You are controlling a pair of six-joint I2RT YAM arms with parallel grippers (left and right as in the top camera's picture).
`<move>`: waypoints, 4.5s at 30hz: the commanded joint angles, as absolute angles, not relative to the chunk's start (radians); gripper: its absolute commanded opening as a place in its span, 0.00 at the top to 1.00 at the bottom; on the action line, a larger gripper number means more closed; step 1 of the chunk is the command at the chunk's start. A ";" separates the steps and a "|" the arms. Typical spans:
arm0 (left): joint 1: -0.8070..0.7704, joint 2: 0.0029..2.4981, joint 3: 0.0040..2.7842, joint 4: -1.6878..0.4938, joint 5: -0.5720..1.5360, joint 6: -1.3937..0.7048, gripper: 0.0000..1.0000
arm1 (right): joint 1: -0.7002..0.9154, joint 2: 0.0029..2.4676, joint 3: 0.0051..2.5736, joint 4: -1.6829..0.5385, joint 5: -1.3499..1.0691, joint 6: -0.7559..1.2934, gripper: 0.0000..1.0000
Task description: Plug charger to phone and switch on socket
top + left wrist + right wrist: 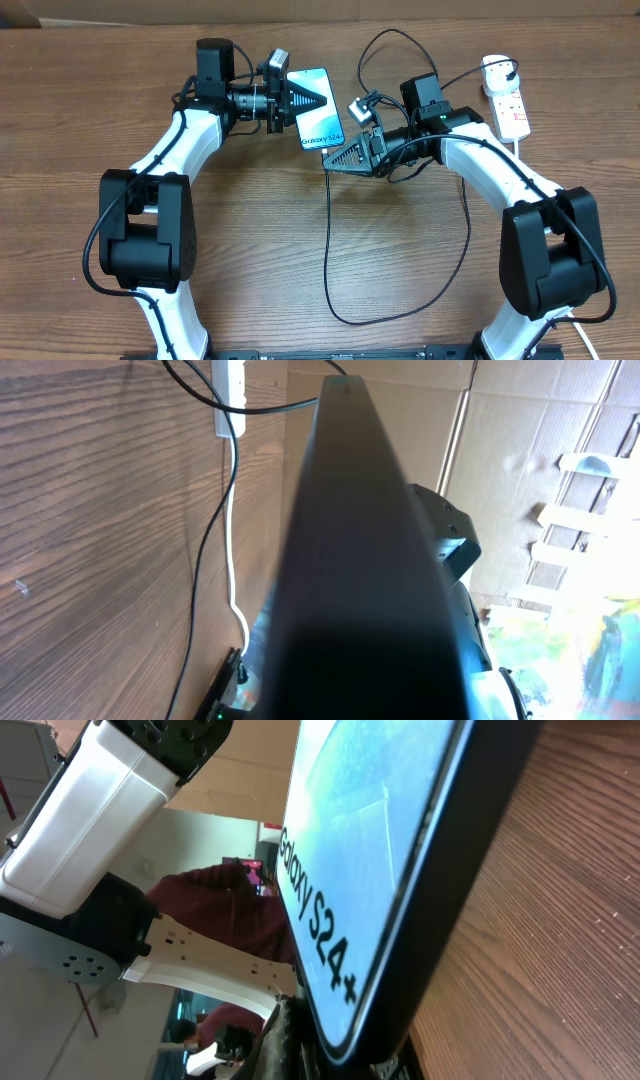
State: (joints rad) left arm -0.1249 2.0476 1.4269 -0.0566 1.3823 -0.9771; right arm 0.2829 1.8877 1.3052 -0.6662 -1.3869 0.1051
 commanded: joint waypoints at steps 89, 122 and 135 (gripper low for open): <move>-0.138 2.040 1.443 -0.055 1.407 -0.999 0.96 | 0.254 1.861 1.323 -0.687 -1.446 0.130 0.96; -0.131 2.040 1.443 -0.056 1.433 -0.999 0.96 | 0.274 1.861 1.323 -0.688 -1.433 0.130 0.96; -0.131 2.040 1.443 -0.056 1.435 -1.003 0.96 | 0.270 1.861 1.323 -0.678 -1.434 0.131 0.96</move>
State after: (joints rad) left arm -0.1314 2.0476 1.4269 -0.0586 1.3846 -0.9958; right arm 0.2745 1.8877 1.3052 -0.6865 -1.4174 0.1310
